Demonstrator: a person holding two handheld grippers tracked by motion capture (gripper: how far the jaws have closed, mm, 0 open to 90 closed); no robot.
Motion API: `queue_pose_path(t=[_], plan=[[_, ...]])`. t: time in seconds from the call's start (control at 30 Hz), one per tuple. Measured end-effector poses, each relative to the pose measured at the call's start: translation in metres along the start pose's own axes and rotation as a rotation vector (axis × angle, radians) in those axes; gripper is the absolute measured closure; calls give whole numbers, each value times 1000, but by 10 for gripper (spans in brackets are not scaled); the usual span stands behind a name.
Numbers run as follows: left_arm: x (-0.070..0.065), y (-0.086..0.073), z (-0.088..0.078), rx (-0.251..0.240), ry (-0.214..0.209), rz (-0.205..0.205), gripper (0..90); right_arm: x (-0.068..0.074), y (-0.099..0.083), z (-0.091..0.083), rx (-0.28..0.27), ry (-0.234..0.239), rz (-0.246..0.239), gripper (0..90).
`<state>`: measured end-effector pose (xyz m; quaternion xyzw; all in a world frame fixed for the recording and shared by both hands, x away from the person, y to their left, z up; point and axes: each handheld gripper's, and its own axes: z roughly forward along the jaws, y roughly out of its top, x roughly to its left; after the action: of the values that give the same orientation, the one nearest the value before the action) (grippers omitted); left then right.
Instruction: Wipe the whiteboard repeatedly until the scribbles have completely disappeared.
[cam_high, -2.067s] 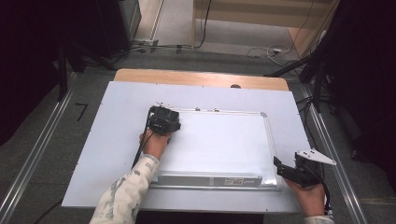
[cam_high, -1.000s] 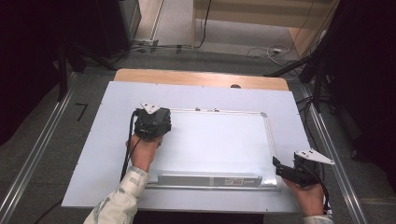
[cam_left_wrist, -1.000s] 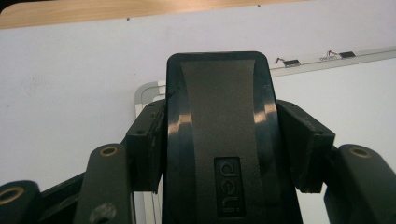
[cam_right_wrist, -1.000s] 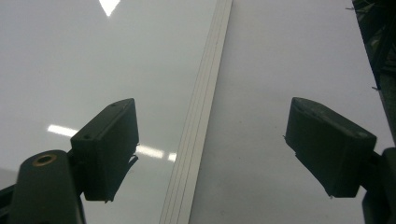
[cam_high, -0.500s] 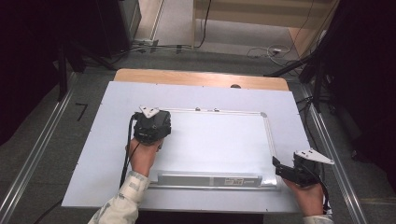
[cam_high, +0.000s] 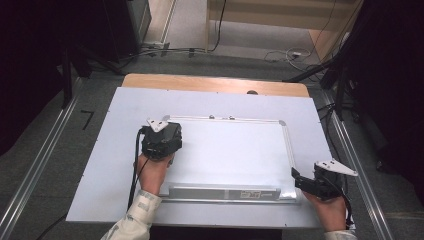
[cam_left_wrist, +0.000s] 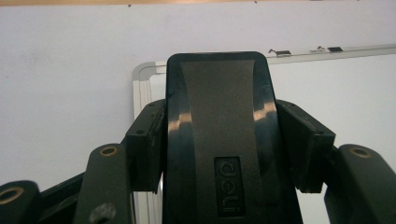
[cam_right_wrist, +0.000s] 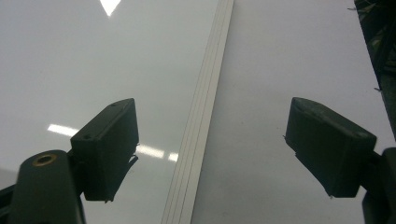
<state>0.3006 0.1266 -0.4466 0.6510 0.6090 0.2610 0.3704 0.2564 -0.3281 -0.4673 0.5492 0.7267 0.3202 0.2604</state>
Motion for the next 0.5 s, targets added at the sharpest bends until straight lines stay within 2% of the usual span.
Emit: queue_pose_path(t=[0.5], plan=[[-2,-8,-12,-20,-5,-36,397,0,0,0,-2,3,-4,159]])
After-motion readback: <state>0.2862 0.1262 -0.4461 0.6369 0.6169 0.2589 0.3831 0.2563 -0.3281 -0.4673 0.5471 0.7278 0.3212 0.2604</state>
